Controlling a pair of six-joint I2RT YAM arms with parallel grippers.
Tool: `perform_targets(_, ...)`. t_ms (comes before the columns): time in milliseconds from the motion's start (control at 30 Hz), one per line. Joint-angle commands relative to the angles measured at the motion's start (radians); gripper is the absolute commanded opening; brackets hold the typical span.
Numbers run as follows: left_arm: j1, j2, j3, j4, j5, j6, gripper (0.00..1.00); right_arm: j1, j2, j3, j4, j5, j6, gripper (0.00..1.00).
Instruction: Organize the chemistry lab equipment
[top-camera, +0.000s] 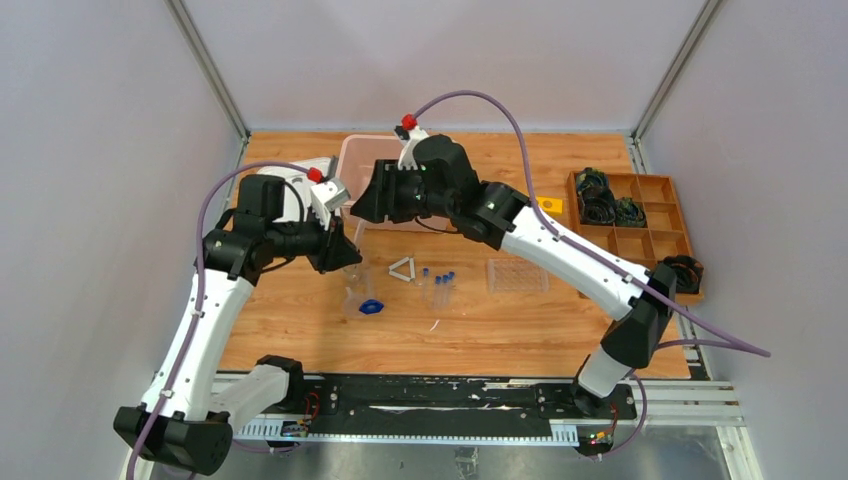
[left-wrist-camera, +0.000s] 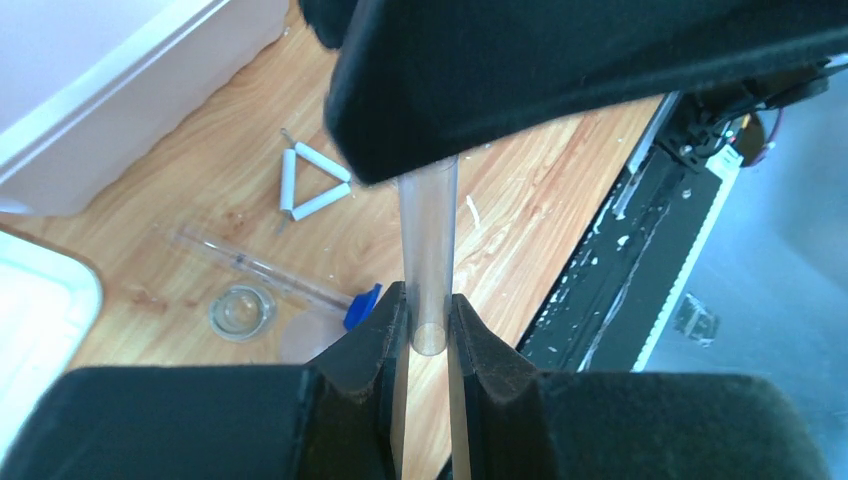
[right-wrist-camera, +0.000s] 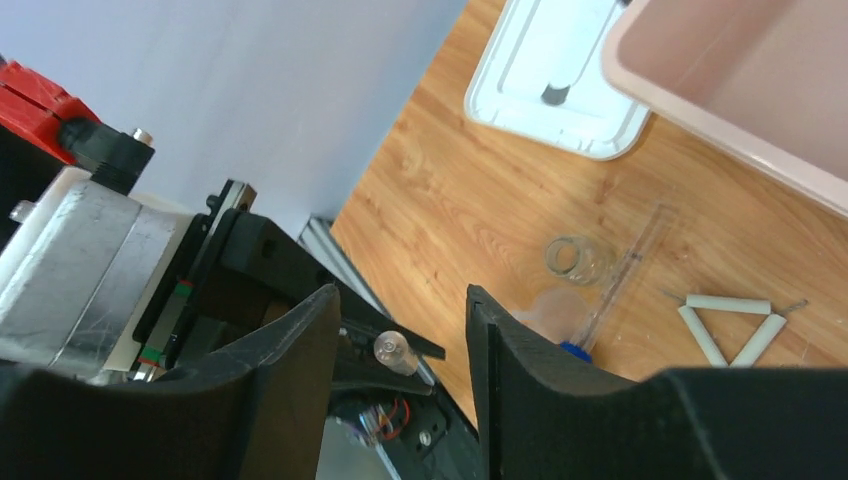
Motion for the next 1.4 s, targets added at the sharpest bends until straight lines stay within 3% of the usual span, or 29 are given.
perform_targets(0, -0.004, -0.030, -0.004, -0.020, -0.014, 0.123, 0.04, -0.001, 0.058, 0.128, -0.226, -0.157, -0.102, 0.52)
perform_targets(667, -0.004, -0.066, -0.015, -0.045, -0.035, 0.199, 0.02, -0.019, 0.150, 0.227, -0.256, -0.285, -0.075, 0.35)
perform_targets(833, -0.004, -0.066, -0.011, -0.045, -0.051, 0.200, 0.02, -0.019, 0.148, 0.216, -0.261, -0.295, -0.080, 0.22)
perform_targets(900, -0.003, -0.067, -0.012, -0.045, -0.053, 0.201, 0.04, -0.020, 0.145, 0.209, -0.263, -0.295, -0.082, 0.11)
perform_targets(933, -0.004, -0.066, -0.012, -0.044, -0.056, 0.201, 0.12, -0.022, 0.143, 0.208, -0.265, -0.296, -0.085, 0.05)
perform_targets(1000, -0.004, -0.062, -0.010, -0.044, -0.071, 0.194, 0.46, -0.030, 0.131, 0.189, -0.271, -0.293, -0.091, 0.00)
perform_targets(1067, -0.004, -0.058, -0.006, -0.043, -0.104, 0.179, 0.90, -0.046, 0.104, 0.155, -0.279, -0.270, -0.107, 0.00)
perform_targets(1100, -0.004, -0.054, -0.001, -0.043, -0.126, 0.172, 0.99, -0.059, 0.084, 0.133, -0.296, -0.249, -0.123, 0.00)
perform_targets(1367, -0.003, -0.023, 0.022, -0.043, -0.295, 0.128, 1.00, -0.299, -0.178, -0.121, -0.465, 0.133, -0.311, 0.00)
